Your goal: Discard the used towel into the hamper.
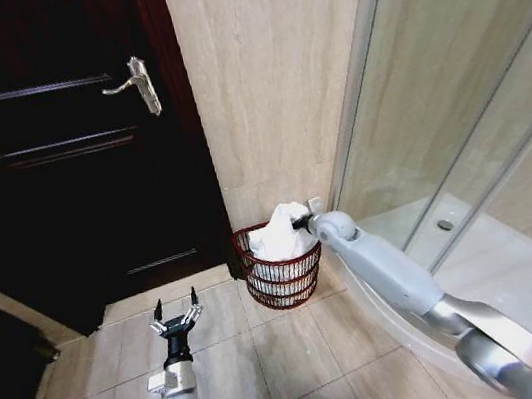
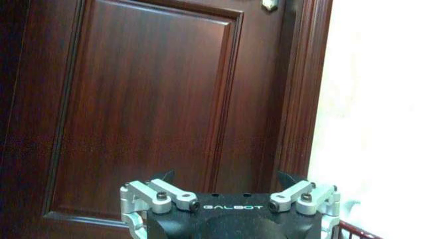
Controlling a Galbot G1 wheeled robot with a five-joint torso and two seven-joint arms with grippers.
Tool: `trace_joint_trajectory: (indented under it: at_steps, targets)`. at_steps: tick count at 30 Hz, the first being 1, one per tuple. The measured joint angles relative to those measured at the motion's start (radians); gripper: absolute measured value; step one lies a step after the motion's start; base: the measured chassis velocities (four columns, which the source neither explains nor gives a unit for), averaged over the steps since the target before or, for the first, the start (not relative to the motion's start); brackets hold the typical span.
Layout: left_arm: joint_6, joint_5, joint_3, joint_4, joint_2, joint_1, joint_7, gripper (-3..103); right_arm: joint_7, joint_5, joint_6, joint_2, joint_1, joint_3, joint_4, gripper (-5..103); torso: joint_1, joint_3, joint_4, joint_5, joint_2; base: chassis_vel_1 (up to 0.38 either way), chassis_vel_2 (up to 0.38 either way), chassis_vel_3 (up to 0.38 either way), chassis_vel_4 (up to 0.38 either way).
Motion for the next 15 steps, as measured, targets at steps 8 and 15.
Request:
trace_joint_trajectory:
  at_steps: [8, 15]
  targets:
    - [0.000, 0.004, 0.003, -0.016, -0.007, 0.004, 0.002, 100, 0.001, -0.021, 0.035, 0.030, -0.005, -0.015, -0.010, 8, 0.000, 0.000, 0.0002, 0.0000, 0.000, 0.000, 0.000, 0.000, 0.000]
    - [0.001, 0.002, 0.000, -0.021, -0.005, 0.014, 0.002, 100, -0.037, -0.037, 0.086, 0.056, -0.014, -0.031, -0.010, 8, 0.000, 0.000, 0.0002, 0.0000, 0.000, 0.000, 0.000, 0.000, 0.000]
